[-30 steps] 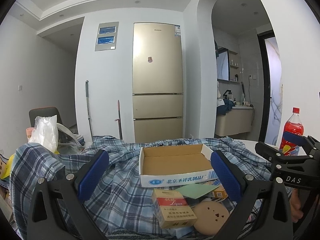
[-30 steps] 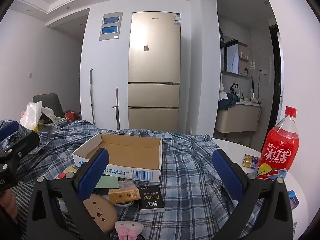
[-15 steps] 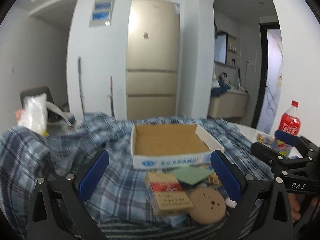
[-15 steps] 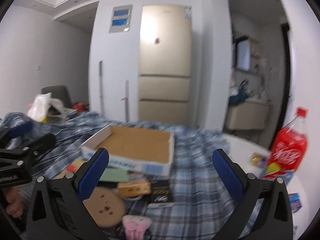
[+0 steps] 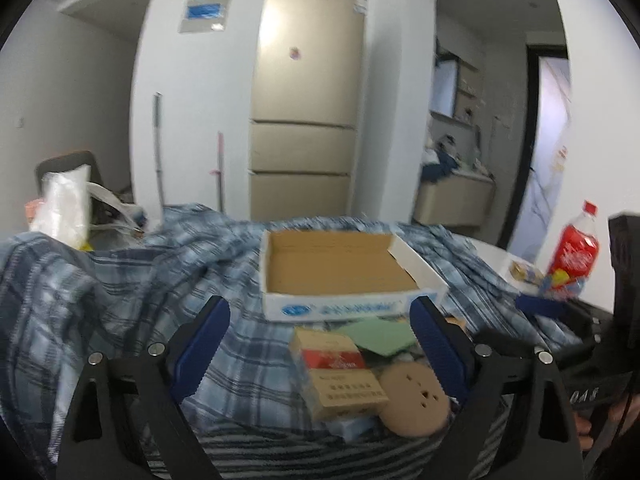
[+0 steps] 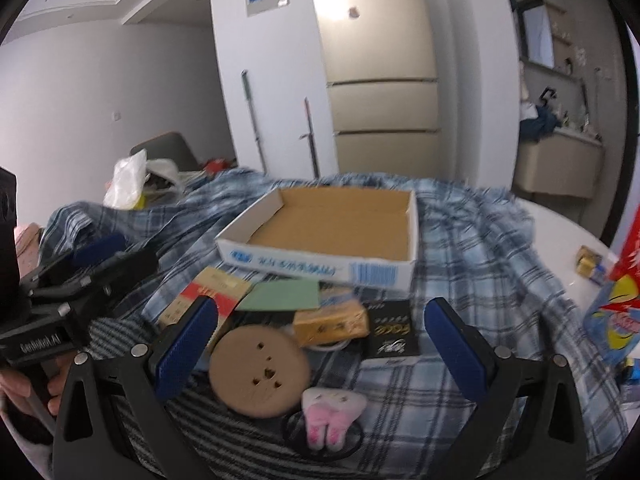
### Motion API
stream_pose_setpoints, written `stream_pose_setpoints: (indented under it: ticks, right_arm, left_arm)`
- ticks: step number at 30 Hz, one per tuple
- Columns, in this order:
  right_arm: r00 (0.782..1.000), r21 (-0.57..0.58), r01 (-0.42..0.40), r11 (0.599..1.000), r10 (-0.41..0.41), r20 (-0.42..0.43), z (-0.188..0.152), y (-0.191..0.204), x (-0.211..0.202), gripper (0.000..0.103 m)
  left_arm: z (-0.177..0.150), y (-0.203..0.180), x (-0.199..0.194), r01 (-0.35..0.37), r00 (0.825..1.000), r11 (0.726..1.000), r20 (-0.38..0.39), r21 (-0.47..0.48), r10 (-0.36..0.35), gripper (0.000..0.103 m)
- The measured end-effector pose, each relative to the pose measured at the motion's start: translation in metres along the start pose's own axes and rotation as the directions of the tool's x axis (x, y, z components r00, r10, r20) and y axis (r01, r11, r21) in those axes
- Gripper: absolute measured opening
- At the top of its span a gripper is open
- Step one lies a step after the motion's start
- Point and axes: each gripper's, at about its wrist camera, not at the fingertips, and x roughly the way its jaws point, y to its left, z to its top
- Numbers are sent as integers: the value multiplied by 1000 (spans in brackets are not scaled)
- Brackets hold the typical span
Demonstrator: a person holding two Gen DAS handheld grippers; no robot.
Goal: Organize soft objects
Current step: 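Lower the right gripper onto the tan round disc and close it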
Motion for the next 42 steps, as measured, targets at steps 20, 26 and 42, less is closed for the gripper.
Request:
stream_pose_setpoints:
  ticks: [20, 26, 42]
  right_arm:
    - [929, -126, -128, 984, 75, -362, -27, 36, 75, 97]
    - [912, -77, -175, 982, 132, -388, -31, 33, 80, 86]
    - [941, -146, -144, 979, 90, -326, -30, 42, 68, 76]
  left_arm:
    - [-3, 9, 15, -31, 997, 998, -75, -46, 27, 89]
    - [-3, 5, 14, -14, 997, 999, -76, -32, 12, 89]
    - [-4, -3, 15, 5, 997, 1000, -76, 7, -5, 89]
